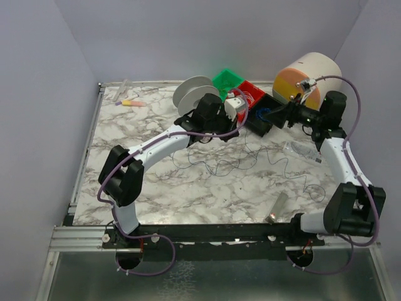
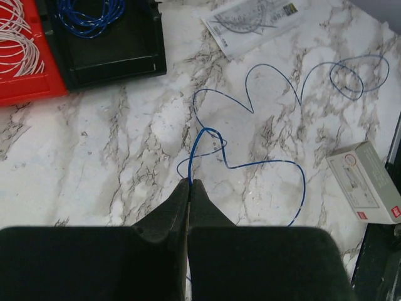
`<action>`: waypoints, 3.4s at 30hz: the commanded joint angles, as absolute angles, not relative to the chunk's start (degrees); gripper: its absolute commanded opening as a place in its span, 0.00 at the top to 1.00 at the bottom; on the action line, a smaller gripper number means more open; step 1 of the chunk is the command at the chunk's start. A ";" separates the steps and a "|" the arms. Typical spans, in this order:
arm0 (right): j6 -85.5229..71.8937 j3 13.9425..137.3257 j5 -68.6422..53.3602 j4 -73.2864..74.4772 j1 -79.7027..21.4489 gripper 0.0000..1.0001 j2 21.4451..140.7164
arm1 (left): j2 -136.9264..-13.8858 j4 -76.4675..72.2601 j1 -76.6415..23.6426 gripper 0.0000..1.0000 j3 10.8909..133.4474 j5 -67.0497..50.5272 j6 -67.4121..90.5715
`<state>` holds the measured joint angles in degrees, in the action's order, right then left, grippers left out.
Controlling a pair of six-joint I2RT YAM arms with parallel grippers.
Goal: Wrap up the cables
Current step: Pick up the cable at the center of the board, then pick up the cable reel from the center of the board.
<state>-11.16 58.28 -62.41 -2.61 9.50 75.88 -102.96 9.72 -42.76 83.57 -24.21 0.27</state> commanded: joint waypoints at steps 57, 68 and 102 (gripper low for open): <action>-32.93 45.24 -55.63 -35.76 -4.31 1.00 83.38 | -105.35 -4.68 -40.36 1.00 79.15 -34.23 19.66; -30.67 46.60 -53.27 -30.63 -4.26 0.99 83.24 | -104.93 -0.32 -40.56 0.89 81.01 -36.14 14.13; -21.05 51.03 -48.00 -15.29 -1.27 1.00 77.98 | -121.95 23.44 -20.13 0.01 118.88 -16.77 -17.89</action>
